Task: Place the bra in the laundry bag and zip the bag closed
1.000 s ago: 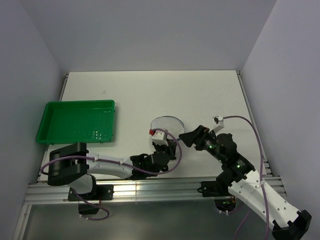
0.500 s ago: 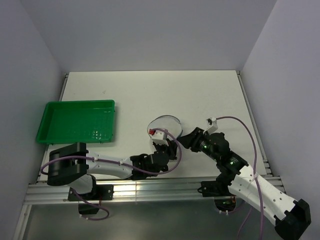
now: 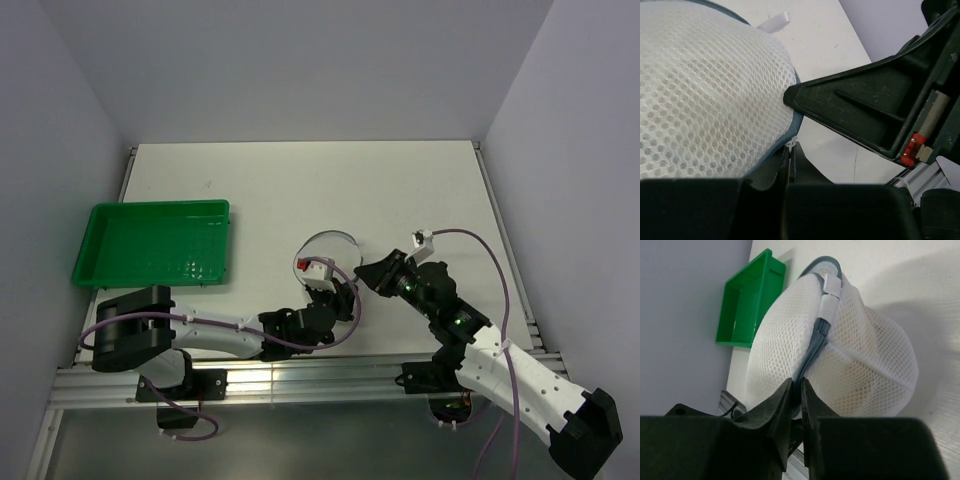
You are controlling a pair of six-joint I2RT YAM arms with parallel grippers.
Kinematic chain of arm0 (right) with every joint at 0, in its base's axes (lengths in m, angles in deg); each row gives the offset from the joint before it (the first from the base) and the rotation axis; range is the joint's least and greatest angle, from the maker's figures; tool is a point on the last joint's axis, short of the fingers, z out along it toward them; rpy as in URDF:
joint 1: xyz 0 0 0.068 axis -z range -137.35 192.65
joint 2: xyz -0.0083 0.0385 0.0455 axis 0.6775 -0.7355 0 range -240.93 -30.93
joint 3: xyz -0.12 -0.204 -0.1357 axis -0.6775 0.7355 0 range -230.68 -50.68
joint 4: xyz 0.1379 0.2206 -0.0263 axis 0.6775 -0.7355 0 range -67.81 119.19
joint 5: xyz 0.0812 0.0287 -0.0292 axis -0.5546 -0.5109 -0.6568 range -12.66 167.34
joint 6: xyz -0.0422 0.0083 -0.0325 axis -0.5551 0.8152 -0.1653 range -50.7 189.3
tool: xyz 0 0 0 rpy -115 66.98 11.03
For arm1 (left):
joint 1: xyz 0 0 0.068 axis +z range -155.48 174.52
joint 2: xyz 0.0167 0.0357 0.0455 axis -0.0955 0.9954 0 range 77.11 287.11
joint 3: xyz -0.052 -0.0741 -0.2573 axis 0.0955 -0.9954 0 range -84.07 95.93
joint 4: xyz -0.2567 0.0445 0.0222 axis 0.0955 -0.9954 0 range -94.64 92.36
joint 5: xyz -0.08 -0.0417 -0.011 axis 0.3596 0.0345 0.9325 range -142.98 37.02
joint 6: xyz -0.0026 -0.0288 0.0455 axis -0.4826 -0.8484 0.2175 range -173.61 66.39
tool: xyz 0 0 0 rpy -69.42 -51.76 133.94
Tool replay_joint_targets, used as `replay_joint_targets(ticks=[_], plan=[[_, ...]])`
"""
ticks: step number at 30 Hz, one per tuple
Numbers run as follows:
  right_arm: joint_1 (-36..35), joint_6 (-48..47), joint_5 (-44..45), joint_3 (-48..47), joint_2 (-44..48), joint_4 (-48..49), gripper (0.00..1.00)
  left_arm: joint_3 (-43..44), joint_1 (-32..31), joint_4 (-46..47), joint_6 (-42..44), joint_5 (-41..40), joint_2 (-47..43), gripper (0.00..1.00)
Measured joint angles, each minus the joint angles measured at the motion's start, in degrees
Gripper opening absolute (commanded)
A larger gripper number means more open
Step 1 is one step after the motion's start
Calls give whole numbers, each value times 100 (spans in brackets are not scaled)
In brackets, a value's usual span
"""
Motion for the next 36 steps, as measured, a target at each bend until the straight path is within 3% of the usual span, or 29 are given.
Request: replay_joint_targets(ticks=[3, 12, 20, 22, 23, 26, 28, 36], plan=[[0, 13, 37, 0, -61, 63, 0, -13, 0, -11, 0, 17, -39, 0], [393, -201, -17, 0, -328, 260, 0, -717, 0, -278, -363, -20, -761, 0], [1381, -442, -1150, -37, -850, 546, 0, -1714, -28, -1281, -1464, -308, -2146, 0], [1425, -483, -1451, -116, -1023, 612, 10, -1794, -42, -1447, -1582, -361, -2490, 0], [1438, -507, -1576, -170, -1115, 662, 35, -1801, -48, -1488, -1598, -387, -2601, 0], [1530, -586, -1572, -299, -1187, 673, 74, -1784, -63, -1602, -1541, -514, -2695, 0], [1604, -640, -1480, -339, -1071, 621, 85, -1725, -85, -1650, -1447, -540, -2566, 0], [1255, -452, -1296, -42, 800, -203, 85, -1198, -164, -1235, -1016, -496, -1784, 0]])
